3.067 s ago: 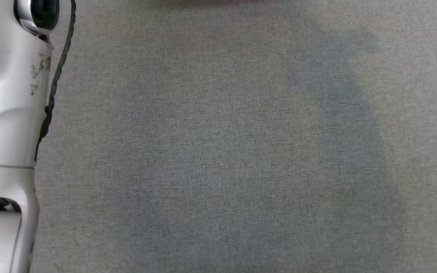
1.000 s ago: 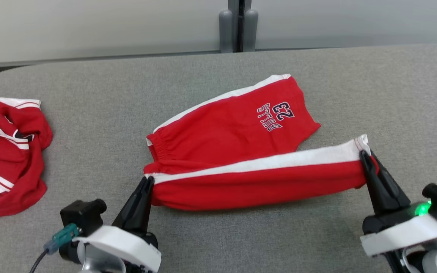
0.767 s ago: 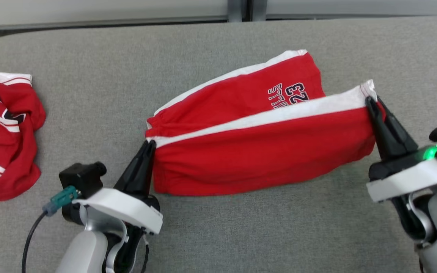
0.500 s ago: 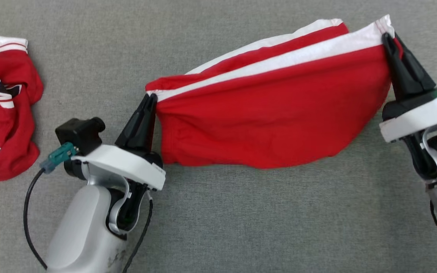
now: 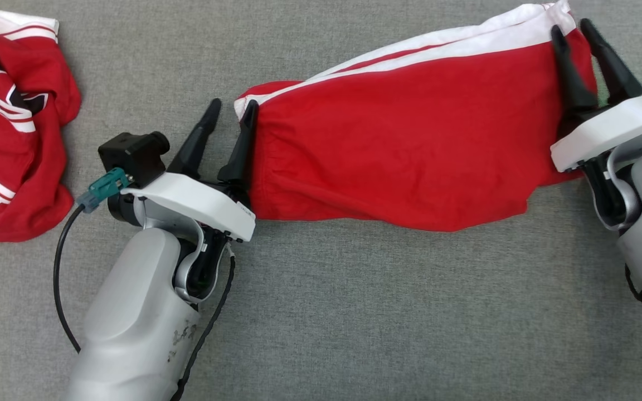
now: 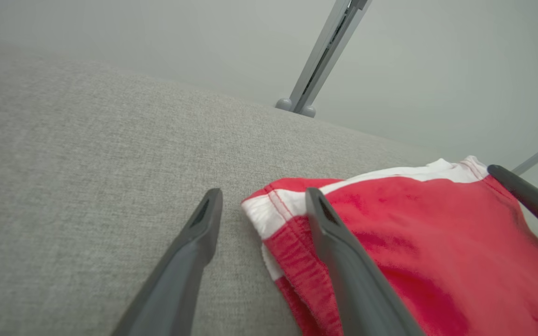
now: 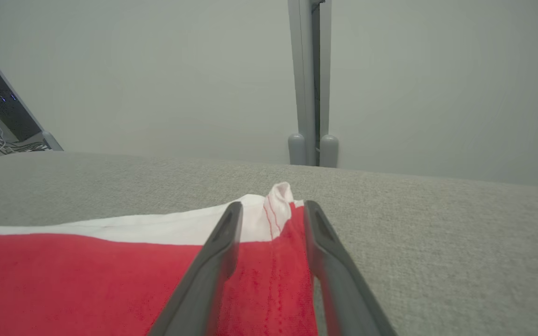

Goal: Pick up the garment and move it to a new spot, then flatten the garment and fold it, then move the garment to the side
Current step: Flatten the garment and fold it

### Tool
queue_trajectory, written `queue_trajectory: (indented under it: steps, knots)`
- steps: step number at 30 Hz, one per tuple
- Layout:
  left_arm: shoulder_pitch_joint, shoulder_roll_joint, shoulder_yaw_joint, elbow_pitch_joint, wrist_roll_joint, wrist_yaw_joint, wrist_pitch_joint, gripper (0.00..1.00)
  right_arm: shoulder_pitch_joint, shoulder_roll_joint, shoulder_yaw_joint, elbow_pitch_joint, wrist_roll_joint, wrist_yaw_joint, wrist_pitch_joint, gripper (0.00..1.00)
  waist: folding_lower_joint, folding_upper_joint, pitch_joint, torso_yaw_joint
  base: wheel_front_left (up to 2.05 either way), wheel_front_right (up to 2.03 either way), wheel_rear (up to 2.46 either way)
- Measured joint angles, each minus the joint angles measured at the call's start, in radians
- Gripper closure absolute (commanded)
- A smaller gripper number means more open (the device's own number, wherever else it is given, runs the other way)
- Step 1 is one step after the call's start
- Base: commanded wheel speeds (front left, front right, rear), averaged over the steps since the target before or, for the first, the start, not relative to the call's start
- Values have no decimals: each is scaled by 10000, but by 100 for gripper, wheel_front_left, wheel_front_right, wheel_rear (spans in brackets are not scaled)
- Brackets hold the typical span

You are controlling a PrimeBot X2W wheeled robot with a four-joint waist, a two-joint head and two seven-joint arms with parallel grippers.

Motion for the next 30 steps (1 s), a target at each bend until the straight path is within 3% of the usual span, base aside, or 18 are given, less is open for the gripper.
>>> queue_trajectory:
  steps: [3,7,8,14,24,30]
  knots:
    - [2,35,12,115,192,46,-558,0,-35,69,146,159,-558,-2,-311,0,0,0,-108,-85,0,0,0]
    - [337,230,213,-142,663,470,-1011,0,190,301,-190,-291,-1206,-2,-422,0,0,0,-361,-254,0,0,0]
    - [563,334,435,-539,932,713,-1104,0,538,395,-546,-966,-1551,-2,-451,0,0,0,-519,-353,0,0,0]
    - [1581,558,1321,-2128,1781,1218,-1166,0,2317,652,-1498,-2754,-2399,-2,-481,0,0,0,-1143,-615,0,0,0]
    - [3711,738,1822,-2744,2370,1331,-1174,0,5600,1329,-2763,-4458,-2955,-2,-50,0,0,0,-2304,-1130,0,0,0]
    - [4288,815,1833,-2815,2523,1421,-1174,0,6460,1647,-3114,-5162,-3139,-2,313,0,0,0,-2578,-1352,0,0,0]
